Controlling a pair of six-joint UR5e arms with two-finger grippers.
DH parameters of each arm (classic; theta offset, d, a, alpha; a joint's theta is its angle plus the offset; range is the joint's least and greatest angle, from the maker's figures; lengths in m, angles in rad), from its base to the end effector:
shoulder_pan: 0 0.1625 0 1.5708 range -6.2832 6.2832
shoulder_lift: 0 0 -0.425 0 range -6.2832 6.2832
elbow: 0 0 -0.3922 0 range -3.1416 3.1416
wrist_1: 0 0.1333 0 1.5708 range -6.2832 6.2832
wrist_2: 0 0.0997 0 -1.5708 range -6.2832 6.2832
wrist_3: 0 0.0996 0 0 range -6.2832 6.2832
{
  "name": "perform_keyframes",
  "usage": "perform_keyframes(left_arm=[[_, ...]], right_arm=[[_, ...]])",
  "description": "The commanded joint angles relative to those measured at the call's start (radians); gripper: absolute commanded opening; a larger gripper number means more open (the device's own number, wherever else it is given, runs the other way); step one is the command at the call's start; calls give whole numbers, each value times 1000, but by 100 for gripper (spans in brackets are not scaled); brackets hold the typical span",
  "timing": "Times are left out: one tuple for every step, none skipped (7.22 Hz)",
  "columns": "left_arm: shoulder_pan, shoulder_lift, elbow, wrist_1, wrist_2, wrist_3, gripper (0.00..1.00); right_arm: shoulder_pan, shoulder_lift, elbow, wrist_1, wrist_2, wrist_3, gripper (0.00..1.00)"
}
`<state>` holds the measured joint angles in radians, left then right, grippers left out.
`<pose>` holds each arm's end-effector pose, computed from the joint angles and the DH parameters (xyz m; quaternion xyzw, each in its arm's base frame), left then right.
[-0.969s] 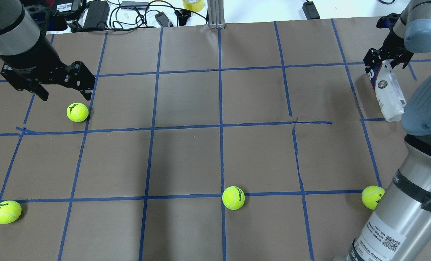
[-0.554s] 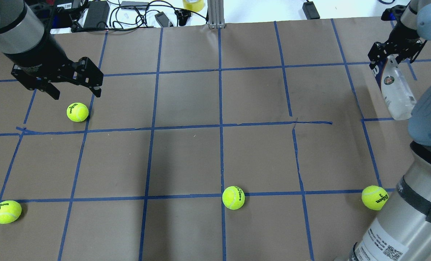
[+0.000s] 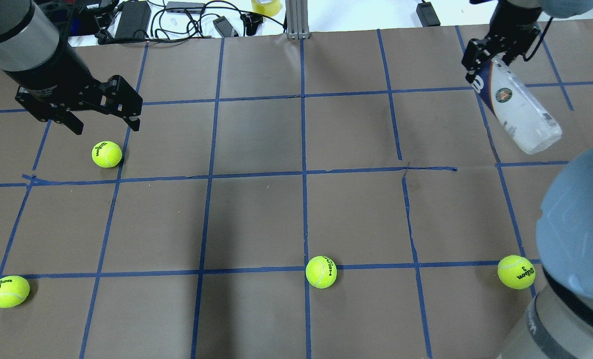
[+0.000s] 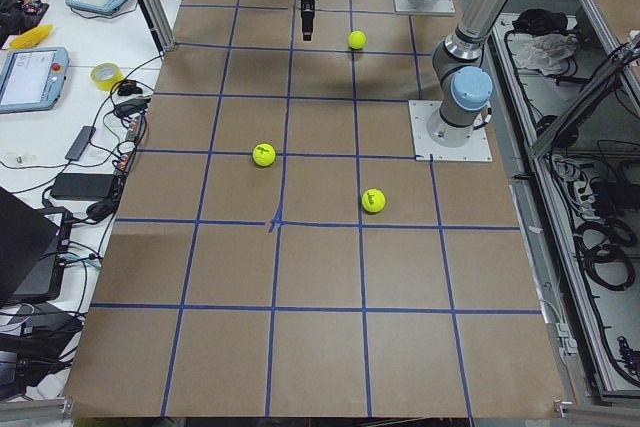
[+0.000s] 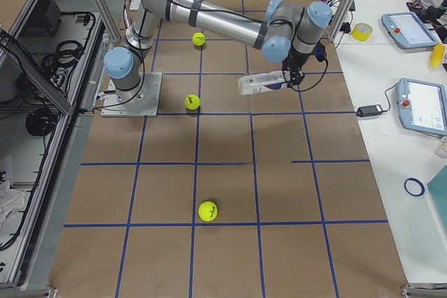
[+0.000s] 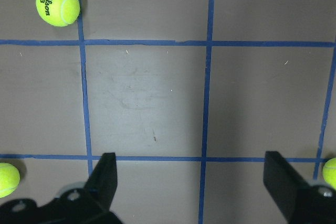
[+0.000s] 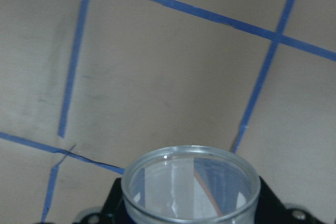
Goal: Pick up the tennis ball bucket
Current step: 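Carry the can with the right gripper toward the table center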
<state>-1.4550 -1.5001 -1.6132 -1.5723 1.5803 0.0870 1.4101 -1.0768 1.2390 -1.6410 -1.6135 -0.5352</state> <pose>-0.0778 -0.4765 0.5006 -0.0145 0.9998 -0.0128 0.0061 0.0188 -0.6906 0.3651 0.1869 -0.9811 -0.0505 0.0044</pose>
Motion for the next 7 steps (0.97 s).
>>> perform_keyframes(left_arm=[[2,1,1,3,4,0,100],[2,1,1,5,4,0,100],[5,3,1,5,4,0,100],[15,3,3,5,4,0,100],[19,7,4,0,6,2,100],[33,8,6,0,3,2,100],[41,12,7,0,12,19,100]], right_arm=[[183,-28,49,-87,9,-71,14],[266,-19,57,-150,15,-136,14],[347,4,72,-237,21,-182,14],[418,32,100,-317,21,-259,15],[478,63,123,-382,21,-334,14],[513,69,132,-422,29,-418,14],[592,81,151,-439,14,-460,9]])
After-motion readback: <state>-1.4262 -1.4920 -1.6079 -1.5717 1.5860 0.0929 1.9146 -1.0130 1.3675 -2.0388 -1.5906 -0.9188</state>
